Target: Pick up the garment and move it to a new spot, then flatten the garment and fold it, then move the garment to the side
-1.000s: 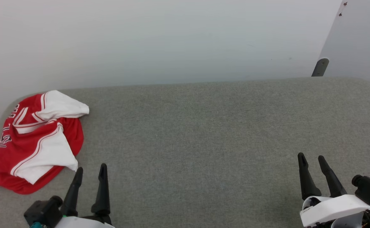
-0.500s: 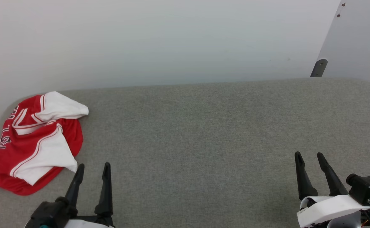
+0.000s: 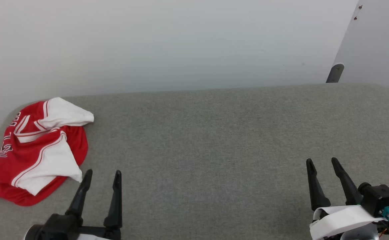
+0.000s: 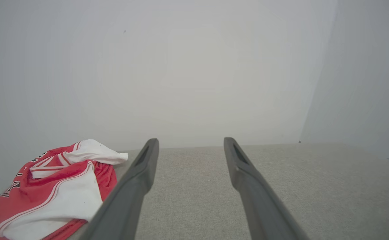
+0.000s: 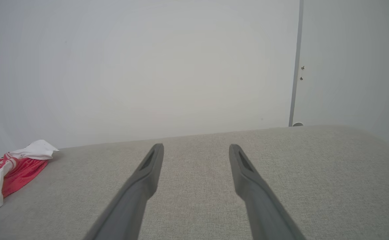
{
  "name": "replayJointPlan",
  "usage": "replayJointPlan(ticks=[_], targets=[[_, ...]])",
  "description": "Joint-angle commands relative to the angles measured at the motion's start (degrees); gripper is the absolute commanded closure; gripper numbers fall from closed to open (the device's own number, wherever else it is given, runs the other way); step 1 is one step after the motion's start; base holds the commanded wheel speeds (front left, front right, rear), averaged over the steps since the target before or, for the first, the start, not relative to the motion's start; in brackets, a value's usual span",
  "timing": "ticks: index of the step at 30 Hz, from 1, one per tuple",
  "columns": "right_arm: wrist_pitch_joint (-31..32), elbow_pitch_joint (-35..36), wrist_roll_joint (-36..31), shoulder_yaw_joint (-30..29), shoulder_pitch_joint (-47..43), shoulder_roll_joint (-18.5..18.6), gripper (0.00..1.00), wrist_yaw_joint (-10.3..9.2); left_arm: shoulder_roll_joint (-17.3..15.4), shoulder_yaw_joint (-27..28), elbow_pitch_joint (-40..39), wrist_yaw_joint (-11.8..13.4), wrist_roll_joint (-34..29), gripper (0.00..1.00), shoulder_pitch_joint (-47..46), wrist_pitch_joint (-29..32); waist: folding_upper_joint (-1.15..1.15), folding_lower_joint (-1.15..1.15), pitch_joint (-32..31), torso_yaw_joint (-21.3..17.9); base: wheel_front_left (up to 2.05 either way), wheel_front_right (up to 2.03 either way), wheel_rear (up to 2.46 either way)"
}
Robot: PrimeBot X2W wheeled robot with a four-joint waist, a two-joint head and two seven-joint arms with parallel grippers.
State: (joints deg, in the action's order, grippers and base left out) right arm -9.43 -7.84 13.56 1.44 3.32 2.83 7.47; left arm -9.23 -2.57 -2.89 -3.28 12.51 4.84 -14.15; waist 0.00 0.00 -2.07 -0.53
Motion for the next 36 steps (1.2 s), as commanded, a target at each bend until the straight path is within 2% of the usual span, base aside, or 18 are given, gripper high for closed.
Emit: replayJointPlan(ticks=[1, 8, 25, 31, 36], targets=[[-0.4, 0.5, -1.2, 0.2, -0.1, 0.1, 0.00, 0.04, -0.3, -0.1, -0.4, -0.2, -1.4, 0.00, 0.4, -0.4, 0.00, 0.00, 0.0, 0.0, 0.00, 0.00, 0.00], [-0.9, 1.1, -4.4, 0.4, -0.4, 0.1, 0.00, 0.04, -0.7, -0.1, -0.6, -0.5, -3.6, 0.00, 0.6, -1.1, 0.00, 0.00, -0.2, -0.1, 0.00, 0.00, 0.00], [-0.7, 2.6, -5.8, -1.9, -2.1, 0.1, 0.00, 0.04, -0.7, 0.8, 0.9, -1.2, -1.6, 0.00, 0.5, -1.0, 0.00, 0.00, -0.4, 0.5, 0.00, 0.00, 0.00], [-0.4, 2.7, -5.9, -2.1, -3.4, 0.1, 0.00, 0.04, -1.2, 1.8, 3.2, -0.9, -0.8, 0.00, -0.3, -0.8, 0.00, 0.00, -1.8, 4.0, 0.00, 0.00, 0.00], [-0.3, 2.7, -5.0, -1.1, -3.9, 0.1, 0.00, 0.04, -2.4, 2.5, 4.6, -0.4, -0.4, 0.00, -1.6, 0.2, 0.00, 0.00, -3.1, 9.7, 0.00, 0.00, 0.00]])
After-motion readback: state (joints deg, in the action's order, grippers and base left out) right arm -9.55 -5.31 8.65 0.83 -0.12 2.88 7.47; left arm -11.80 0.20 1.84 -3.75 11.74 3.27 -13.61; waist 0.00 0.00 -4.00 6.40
